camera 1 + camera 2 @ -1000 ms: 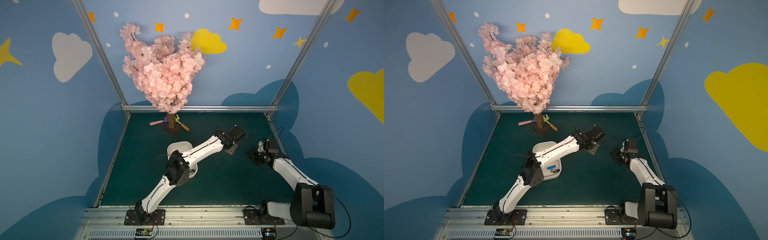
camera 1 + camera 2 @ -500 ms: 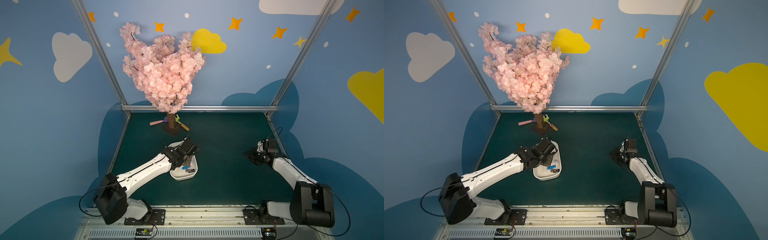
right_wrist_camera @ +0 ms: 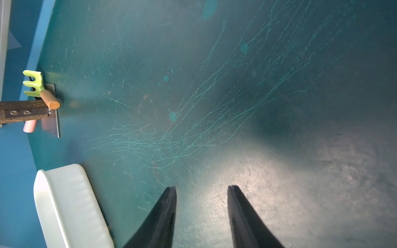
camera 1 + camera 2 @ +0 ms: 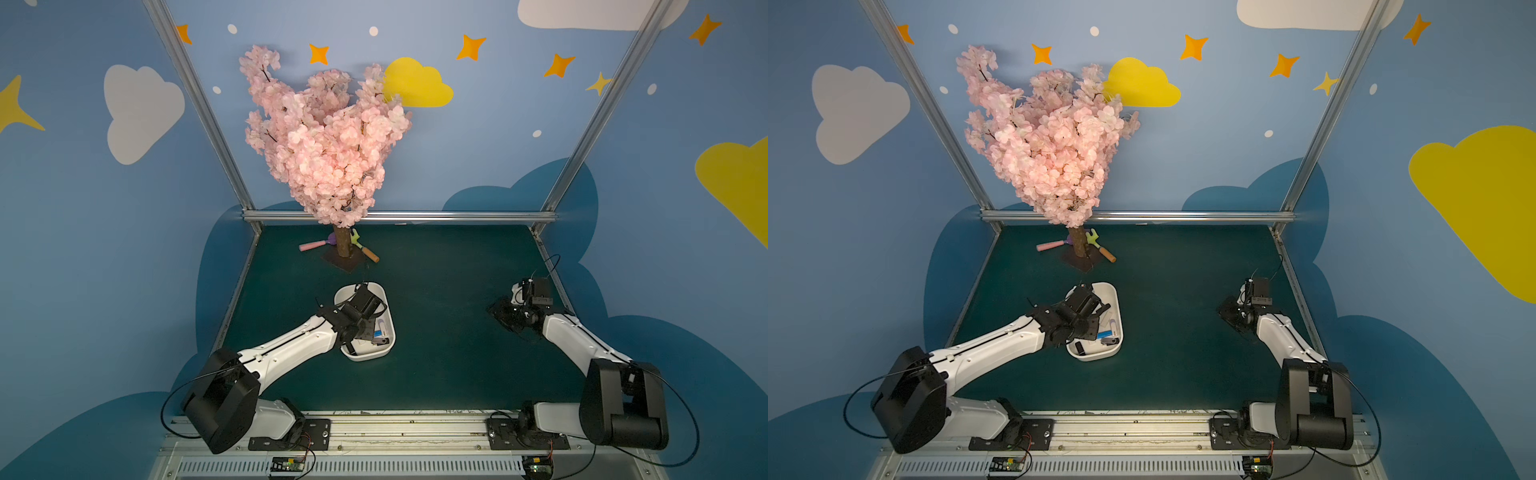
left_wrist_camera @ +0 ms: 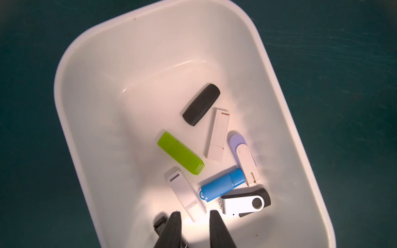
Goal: Put the usb flash drive into the storage box
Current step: Place the USB flash in the storage box, then reset both arms
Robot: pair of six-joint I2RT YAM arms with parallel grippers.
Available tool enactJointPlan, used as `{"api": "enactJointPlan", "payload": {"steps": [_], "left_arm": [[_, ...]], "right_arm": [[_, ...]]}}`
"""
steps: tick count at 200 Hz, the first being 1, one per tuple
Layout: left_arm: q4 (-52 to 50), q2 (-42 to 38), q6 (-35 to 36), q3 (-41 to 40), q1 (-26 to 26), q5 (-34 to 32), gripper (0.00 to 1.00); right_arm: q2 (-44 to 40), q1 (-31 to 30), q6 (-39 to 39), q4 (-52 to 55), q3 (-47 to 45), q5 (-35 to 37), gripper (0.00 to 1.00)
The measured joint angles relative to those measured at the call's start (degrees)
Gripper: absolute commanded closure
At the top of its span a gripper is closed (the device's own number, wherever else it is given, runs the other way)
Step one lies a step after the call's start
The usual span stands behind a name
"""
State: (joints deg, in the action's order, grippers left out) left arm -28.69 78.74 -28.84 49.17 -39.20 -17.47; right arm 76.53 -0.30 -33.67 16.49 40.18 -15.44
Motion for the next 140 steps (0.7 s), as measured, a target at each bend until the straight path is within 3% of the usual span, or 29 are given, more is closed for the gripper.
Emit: {"api": "enactJointPlan", "payload": {"steps": [23,73,140], "left_arm": [[0.15,-1.46,0.20,0.00,0.31,0.39,0.58],[1.14,-14.67,0.48,-2.19,5.62,-0.94,0.50],[9.38,-37.11,0.15,-16.44,16.94,-10.64,0.28]], "right_arm": [[0.00,-0.33,0.13,0.02,0.00,0.33,0.56],[-0.81,-2.32,1.42,1.14,0.74,3.32,0.56],[-13.73,-10.91,7.76,1.88,1.62,17.92,0.49]]}}
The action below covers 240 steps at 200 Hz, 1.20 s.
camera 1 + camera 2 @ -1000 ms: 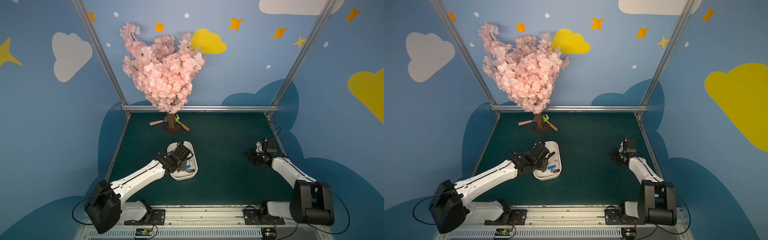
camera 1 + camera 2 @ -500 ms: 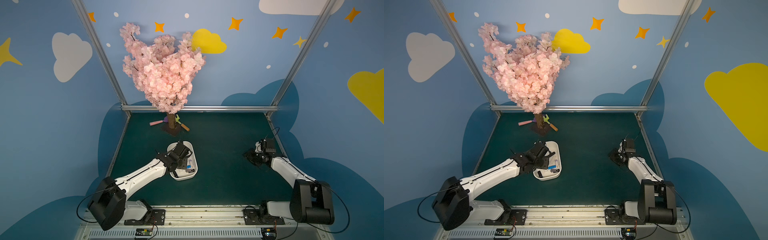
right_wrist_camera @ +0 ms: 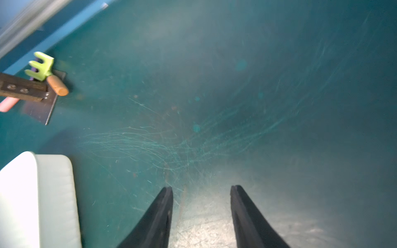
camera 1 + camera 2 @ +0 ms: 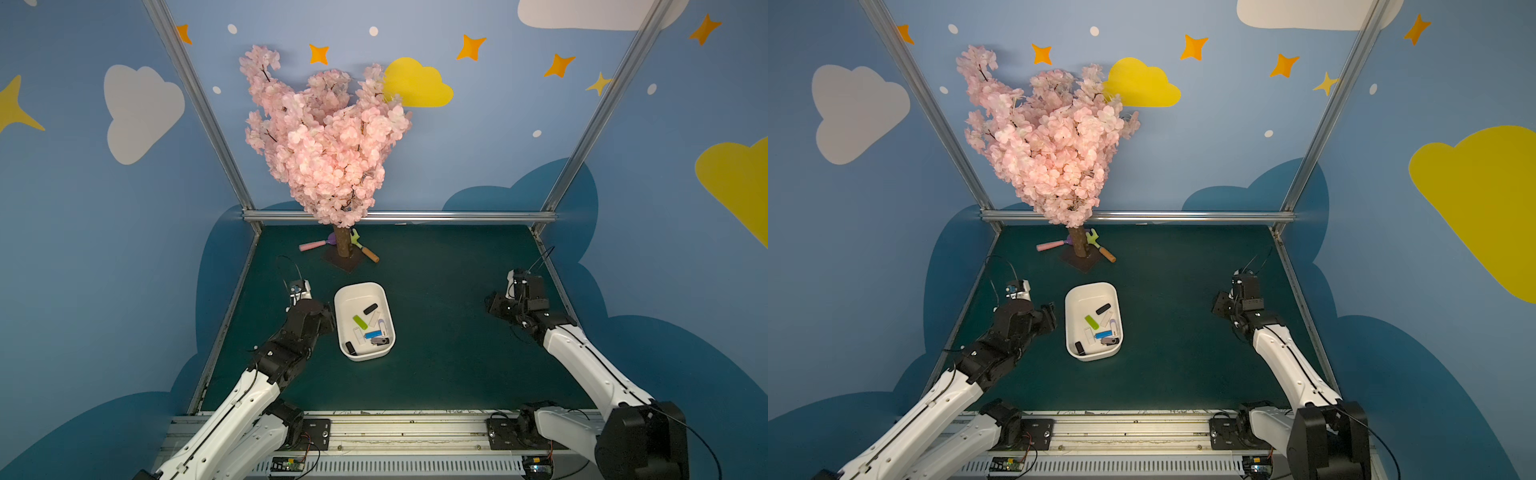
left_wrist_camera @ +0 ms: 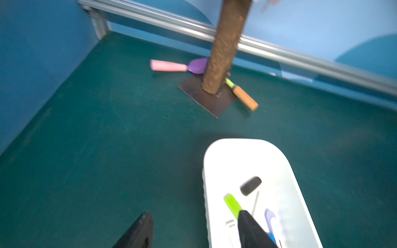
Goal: Put the usb flash drive into the storage box
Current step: Reset both arms
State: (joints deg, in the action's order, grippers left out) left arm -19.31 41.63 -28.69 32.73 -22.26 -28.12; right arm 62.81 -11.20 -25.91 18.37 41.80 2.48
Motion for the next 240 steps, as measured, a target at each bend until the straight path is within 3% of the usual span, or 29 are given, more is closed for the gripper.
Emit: {"api": "enactJointPlan", "payload": {"steps": [34,73,110,145,157,180,185,188,199,213,215,216,217,220,240], "left_arm": [[8.26,-4.81,2.03,-8.74,7.56,-3.02,0.25],[21.35,-1.33,6.97,-16.63,15.93,-4.35,0.25],[35.15,10.21,12.96,-20.92,22.08,2.16,0.26],[46.01,26.99,16.98,-17.05,23.37,9.03,0.29],[49.62,31.76,18.80,-14.97,23.43,11.96,0.36],[58.14,38.27,22.29,-12.98,23.89,18.16,0.34],[60.08,39.34,22.64,-13.11,24.22,19.50,0.05],[61.24,40.22,23.19,-13.16,24.41,20.17,0.01],[66.16,43.95,24.13,-13.46,25.38,23.69,0.00],[68.89,47.52,25.77,-13.75,25.94,28.13,0.00],[68.87,47.67,25.97,-13.79,25.97,28.65,0.00],[68.78,47.74,26.05,-13.79,25.94,28.92,0.00],[68.74,47.76,26.12,-13.79,25.94,29.07,0.00],[68.57,47.87,26.32,-13.79,25.90,29.75,0.00],[67.76,47.74,26.47,-12.22,26.47,32.30,0.00]], "right_arm": [[-6.08,-0.28,6.03,-6.86,-4.09,6.12,0.49],[-7.41,-0.26,15.06,-17.77,-13.99,11.06,0.49],[-3.17,0.04,21.99,-26.29,-17.75,12.87,0.50],[3.91,1.20,23.93,-37.03,-20.61,13.22,0.50],[6.43,2.12,24.52,-40.37,-21.14,12.85,0.50],[13.55,5.25,25.33,-50.73,-21.27,10.86,0.54],[16.33,5.88,25.11,-54.80,-21.53,10.75,0.52],[17.94,6.19,25.09,-56.98,-21.59,10.51,0.51],[23.91,7.37,25.05,-62.90,-21.88,9.40,0.50],[24.68,8.22,24.98,-58.21,-20.98,7.65,0.40],[24.57,8.28,24.87,-57.64,-20.70,7.45,0.32],[24.52,8.31,24.85,-57.51,-20.61,7.39,0.18],[24.48,8.33,24.98,-57.40,-20.50,7.32,0.10],[24.28,8.35,25.03,-57.09,-20.06,7.17,0.03],[24.20,8.02,25.11,-61.77,-19.30,6.84,0.02]]}}
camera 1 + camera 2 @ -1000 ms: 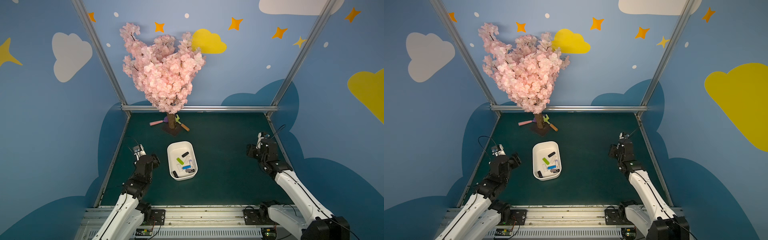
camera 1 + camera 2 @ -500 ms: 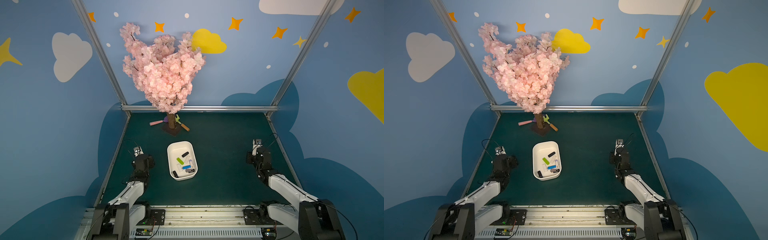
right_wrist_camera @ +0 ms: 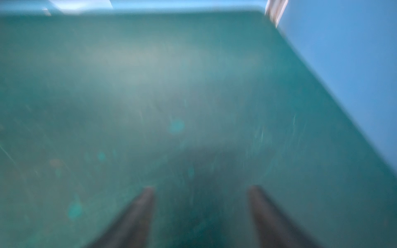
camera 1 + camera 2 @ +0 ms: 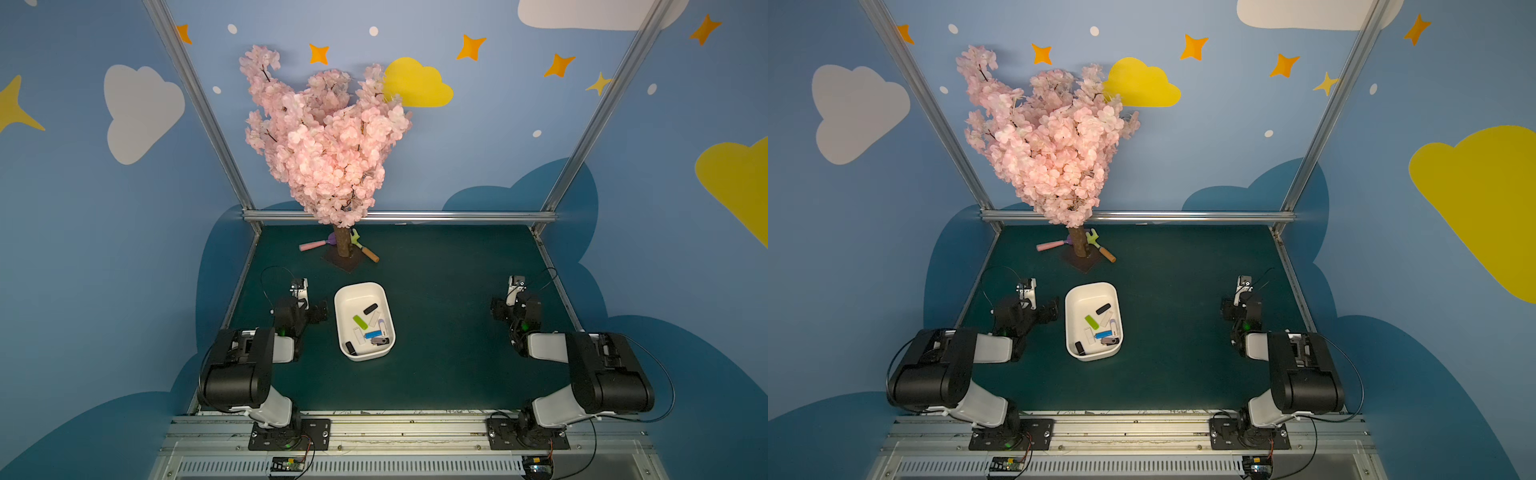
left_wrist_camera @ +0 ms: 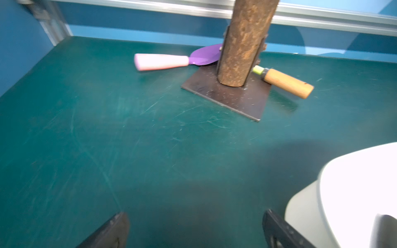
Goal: Put the usb flash drive into the storage box
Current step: Reset both arms
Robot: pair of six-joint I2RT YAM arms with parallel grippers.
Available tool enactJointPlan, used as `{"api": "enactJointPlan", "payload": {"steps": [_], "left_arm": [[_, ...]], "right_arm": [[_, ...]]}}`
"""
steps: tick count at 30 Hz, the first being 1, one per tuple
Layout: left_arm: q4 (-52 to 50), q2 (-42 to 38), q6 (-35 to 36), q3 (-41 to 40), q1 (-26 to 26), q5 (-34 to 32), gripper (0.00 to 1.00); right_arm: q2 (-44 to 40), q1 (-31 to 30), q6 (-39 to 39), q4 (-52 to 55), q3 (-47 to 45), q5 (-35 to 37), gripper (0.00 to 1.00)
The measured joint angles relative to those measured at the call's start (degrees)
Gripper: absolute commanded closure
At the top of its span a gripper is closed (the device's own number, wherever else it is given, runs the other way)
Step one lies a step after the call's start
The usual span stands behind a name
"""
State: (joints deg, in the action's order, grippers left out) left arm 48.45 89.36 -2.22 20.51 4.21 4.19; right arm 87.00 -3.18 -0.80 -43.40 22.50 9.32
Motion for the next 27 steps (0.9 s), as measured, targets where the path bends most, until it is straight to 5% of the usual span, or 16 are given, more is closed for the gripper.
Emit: {"api": "enactJointPlan", "payload": {"steps": [27], "left_arm": [[-1.05,-0.26,0.76,1.22,-0.96,-0.31,0.00]], "right_arm": [[-1.60,-0.61,1.31,8.35,3.54,-1.75,0.02]]}}
